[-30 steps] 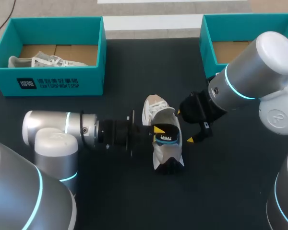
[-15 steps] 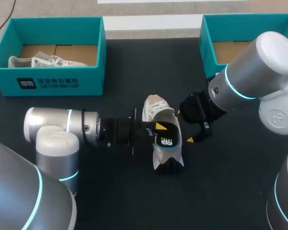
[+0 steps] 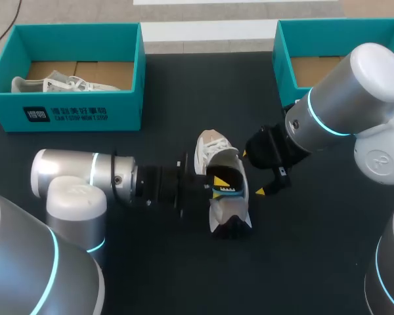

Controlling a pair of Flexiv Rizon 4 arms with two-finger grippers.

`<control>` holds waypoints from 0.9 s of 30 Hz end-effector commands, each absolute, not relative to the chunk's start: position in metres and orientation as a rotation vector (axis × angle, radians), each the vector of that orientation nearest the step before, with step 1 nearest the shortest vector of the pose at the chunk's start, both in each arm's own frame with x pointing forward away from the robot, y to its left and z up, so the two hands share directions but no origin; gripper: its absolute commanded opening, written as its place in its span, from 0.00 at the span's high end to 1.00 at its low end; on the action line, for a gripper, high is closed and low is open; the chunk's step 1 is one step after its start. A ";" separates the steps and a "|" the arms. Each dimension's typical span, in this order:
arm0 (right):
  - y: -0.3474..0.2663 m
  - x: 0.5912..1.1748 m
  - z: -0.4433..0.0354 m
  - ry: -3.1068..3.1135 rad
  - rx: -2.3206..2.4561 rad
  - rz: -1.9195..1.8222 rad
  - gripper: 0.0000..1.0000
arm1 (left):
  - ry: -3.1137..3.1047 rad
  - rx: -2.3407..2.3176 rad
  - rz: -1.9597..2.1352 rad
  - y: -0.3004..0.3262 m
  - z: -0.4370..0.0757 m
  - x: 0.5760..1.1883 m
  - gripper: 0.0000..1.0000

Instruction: Take the shoe out of the shoebox, open the shoe tongue, remove and reinsert the insole, then place the shoe into the shoebox

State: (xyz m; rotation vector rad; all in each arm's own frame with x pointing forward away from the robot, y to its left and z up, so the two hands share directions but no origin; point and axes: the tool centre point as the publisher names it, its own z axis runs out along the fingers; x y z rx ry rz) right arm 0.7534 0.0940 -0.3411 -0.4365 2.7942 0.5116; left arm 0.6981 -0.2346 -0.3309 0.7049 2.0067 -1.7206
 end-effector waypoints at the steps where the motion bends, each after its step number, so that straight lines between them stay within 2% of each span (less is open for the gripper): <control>1: 0.095 0.753 -0.342 2.793 -0.437 0.510 0.00 | 2.018 0.721 -1.717 -0.243 -0.339 0.706 1.00; 14: 0.095 0.753 -0.342 2.793 -0.437 0.510 0.00 | 2.034 0.702 -1.639 -0.235 -0.349 0.725 1.00; 15: 0.095 0.753 -0.342 2.793 -0.437 0.510 0.00 | 2.024 0.701 -1.646 -0.234 -0.346 0.723 0.95; 17: 0.095 0.753 -0.342 2.793 -0.437 0.510 0.00 | 2.008 0.703 -1.653 -0.235 -0.341 0.719 0.74; 19: 0.095 0.753 -0.342 2.793 -0.437 0.510 0.00 | 1.988 0.716 -1.653 -0.235 -0.337 0.715 0.70; 27: 0.095 0.753 -0.342 2.793 -0.437 0.510 0.00 | 1.937 0.718 -1.656 -0.227 -0.322 0.700 0.84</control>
